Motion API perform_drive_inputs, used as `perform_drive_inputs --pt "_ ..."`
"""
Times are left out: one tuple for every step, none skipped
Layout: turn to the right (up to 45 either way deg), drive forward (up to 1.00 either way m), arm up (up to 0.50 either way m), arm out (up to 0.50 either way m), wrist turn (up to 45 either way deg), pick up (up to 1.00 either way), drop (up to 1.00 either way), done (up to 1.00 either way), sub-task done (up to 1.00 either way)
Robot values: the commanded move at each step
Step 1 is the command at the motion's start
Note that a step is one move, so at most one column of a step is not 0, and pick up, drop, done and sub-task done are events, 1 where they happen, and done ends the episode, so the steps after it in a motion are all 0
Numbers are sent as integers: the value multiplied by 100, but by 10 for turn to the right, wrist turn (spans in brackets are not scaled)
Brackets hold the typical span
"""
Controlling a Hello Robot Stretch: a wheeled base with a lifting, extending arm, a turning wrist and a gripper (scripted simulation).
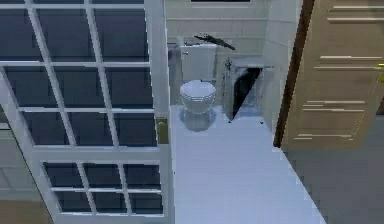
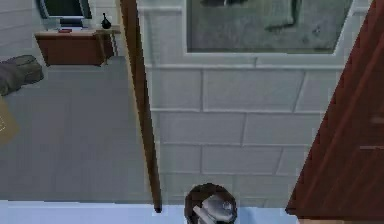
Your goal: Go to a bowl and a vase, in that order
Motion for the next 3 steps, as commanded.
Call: perform_drive_inputs --pt "450 0 0 0 0 0 0 0 0" --pt "0 100 0 0 0 0 0 0 0" --pt "270 0 0 0 0 0 0 0 0"
